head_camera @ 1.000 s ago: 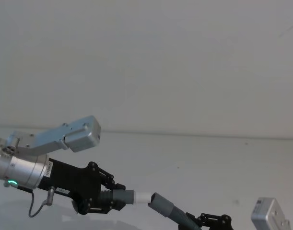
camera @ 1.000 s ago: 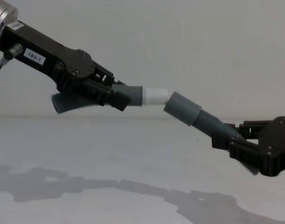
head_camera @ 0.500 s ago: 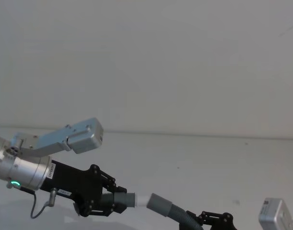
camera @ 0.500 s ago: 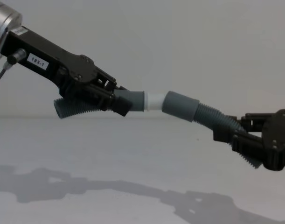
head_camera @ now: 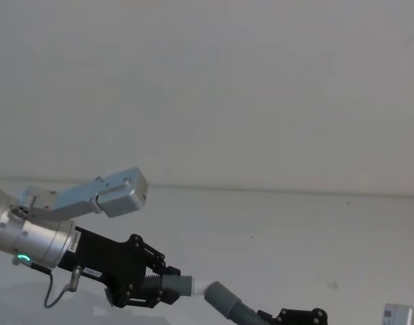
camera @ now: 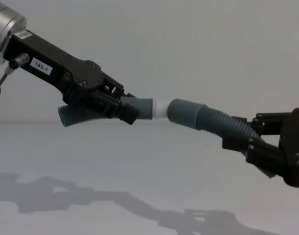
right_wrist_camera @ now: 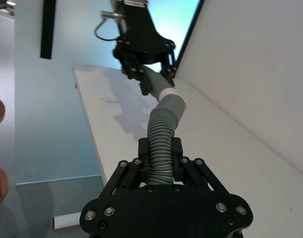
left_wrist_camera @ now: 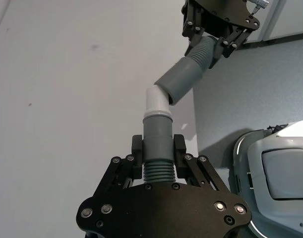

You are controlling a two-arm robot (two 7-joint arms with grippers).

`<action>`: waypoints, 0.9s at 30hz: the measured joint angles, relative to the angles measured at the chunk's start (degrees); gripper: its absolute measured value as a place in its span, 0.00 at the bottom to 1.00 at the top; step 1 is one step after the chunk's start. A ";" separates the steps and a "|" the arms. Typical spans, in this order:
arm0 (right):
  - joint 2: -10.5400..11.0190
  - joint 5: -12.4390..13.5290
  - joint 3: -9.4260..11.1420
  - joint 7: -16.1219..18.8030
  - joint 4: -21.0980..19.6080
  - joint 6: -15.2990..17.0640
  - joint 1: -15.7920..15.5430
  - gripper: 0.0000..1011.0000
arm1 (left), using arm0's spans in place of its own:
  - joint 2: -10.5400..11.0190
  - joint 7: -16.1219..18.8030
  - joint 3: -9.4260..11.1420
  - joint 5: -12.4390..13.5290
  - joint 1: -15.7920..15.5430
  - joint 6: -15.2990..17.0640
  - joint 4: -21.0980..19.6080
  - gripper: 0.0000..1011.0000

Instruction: Use both hands to pick up one end of the pipe from the table, align the ends, and insert them.

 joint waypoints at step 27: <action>1.65 -0.53 -1.43 2.64 0.34 -2.08 1.20 0.23 | 1.08 -3.67 0.94 -2.97 -0.75 -1.27 -1.15 0.32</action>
